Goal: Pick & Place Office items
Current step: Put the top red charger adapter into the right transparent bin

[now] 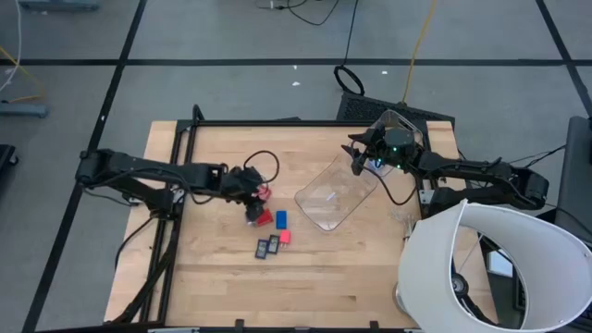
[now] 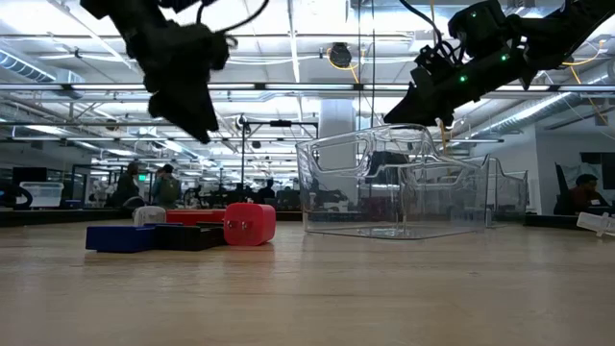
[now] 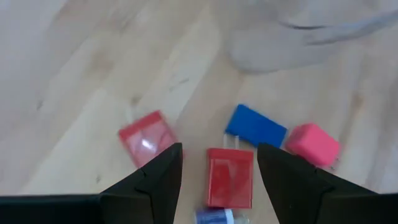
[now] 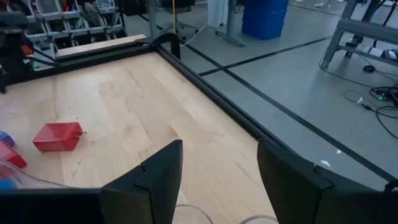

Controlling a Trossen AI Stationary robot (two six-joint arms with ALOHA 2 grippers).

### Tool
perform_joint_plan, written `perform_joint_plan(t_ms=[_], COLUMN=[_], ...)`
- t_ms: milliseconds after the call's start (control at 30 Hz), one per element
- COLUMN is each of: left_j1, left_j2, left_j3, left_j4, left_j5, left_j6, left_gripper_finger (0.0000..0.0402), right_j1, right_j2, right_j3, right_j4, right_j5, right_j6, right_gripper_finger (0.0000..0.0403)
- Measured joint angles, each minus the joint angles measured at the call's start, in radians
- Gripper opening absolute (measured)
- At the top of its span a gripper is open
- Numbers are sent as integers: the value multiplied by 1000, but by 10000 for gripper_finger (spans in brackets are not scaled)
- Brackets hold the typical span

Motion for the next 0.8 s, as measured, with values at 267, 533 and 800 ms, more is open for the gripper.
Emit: perform_joint_plan(t_ms=[267, 533, 800], left_j1=[49, 117, 131], left_j2=[143, 252, 321], left_j3=[0, 0, 1], left_j4=[-121, -60, 56], left_j5=[-14, 22, 78], left_j6=[-288, -317, -322], left_gripper_finger=[212, 231, 299], right_j1=[0, 0, 0], right_j2=[0, 0, 0], right_j3=[0, 0, 0], right_j4=[1, 5, 7], right_j5=[2, 3, 3], right_j6=[1, 1, 0], right_gripper_finger=[196, 196, 196])
